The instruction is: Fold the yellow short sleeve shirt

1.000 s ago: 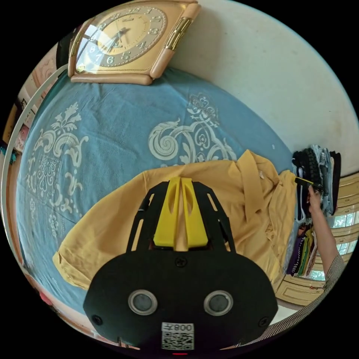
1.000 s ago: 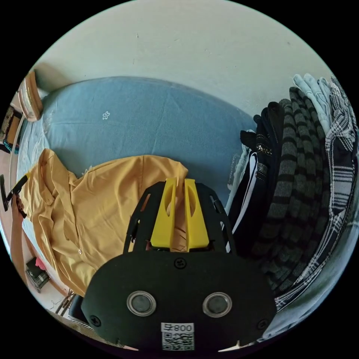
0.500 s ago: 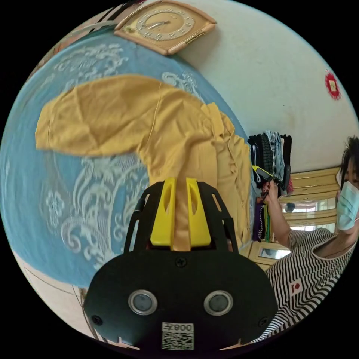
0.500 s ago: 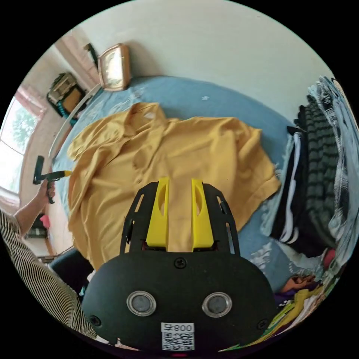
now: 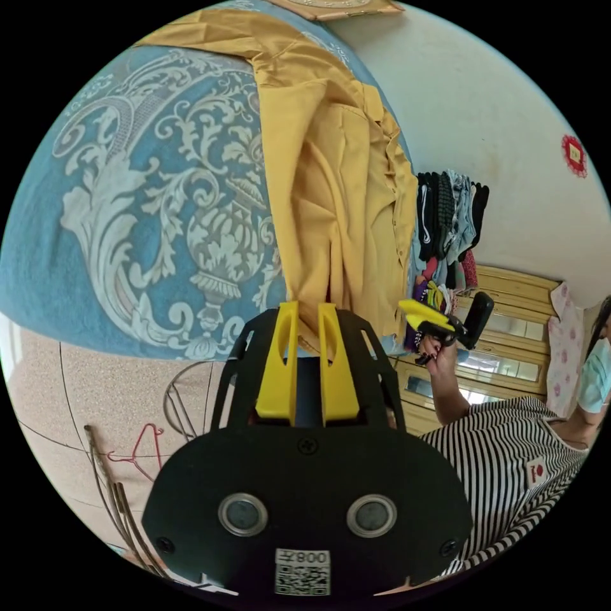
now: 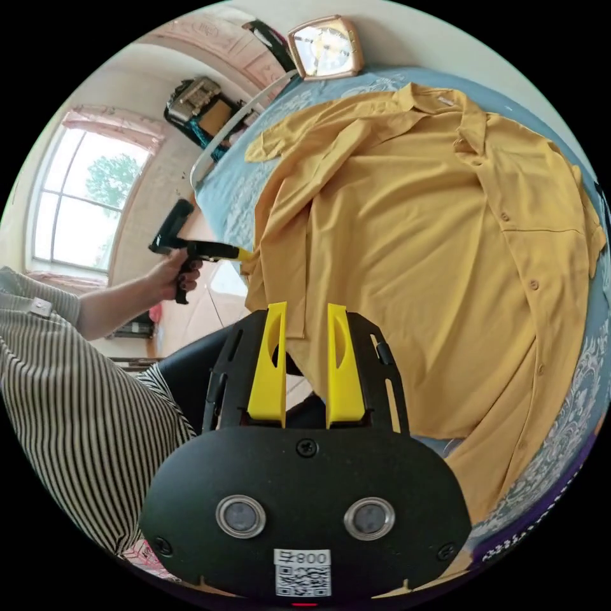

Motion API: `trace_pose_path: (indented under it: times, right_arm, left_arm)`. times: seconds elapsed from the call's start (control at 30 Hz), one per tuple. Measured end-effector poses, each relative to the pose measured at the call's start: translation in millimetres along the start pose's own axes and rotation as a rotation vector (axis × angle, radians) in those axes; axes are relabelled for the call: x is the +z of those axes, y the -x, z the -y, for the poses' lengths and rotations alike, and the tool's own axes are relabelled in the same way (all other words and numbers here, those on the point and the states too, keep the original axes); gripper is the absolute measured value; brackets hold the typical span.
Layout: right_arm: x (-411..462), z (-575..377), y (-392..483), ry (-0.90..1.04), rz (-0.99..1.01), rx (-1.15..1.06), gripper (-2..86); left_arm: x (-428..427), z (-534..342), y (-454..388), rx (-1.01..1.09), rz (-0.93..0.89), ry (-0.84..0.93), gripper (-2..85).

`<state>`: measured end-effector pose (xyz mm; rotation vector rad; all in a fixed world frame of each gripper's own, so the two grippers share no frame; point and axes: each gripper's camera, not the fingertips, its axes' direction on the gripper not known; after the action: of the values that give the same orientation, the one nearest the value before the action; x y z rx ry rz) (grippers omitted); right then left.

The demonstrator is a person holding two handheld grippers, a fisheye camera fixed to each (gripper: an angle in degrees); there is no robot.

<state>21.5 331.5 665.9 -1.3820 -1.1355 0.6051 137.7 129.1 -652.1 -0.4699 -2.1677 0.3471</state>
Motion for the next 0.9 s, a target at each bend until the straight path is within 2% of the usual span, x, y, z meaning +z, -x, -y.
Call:
trace_pose_path:
  times: [0.1, 0.2, 0.27, 0.4, 0.6, 0.7, 0.9]
  right_arm:
    - [28, -19, 31, 0.074, -0.114, -0.015, 10.6]
    - [46, -33, 49, 0.110, -0.083, -0.007, 10.3]
    - [59, -42, 63, 0.133, -0.148, -0.026, 9.9]
    - [77, -50, 80, 0.147, -0.152, -0.034, 9.1]
    - [101, -63, 102, 0.160, -0.230, -0.018, 9.4]
    - [106, -69, 109, 0.165, -0.239, -0.009, 9.3]
    - [118, -78, 122, 0.198, -0.308, -0.008, 6.9]
  left_arm:
    - [3, -17, 9, -0.021, -0.027, -0.011, 1.6]
    - [-5, -37, 13, -0.005, -0.089, -0.053, 0.9]
    - [-15, -49, 15, 0.008, -0.107, -0.084, 0.8]
    - [-34, -75, 26, 0.008, -0.143, -0.143, 1.5]
    - [-22, -98, 25, 0.066, 0.034, -0.068, 5.5]
    - [-7, -103, 20, 0.119, 0.087, -0.010, 4.0]
    - [-9, -110, 19, 0.114, 0.045, 0.027, 0.9]
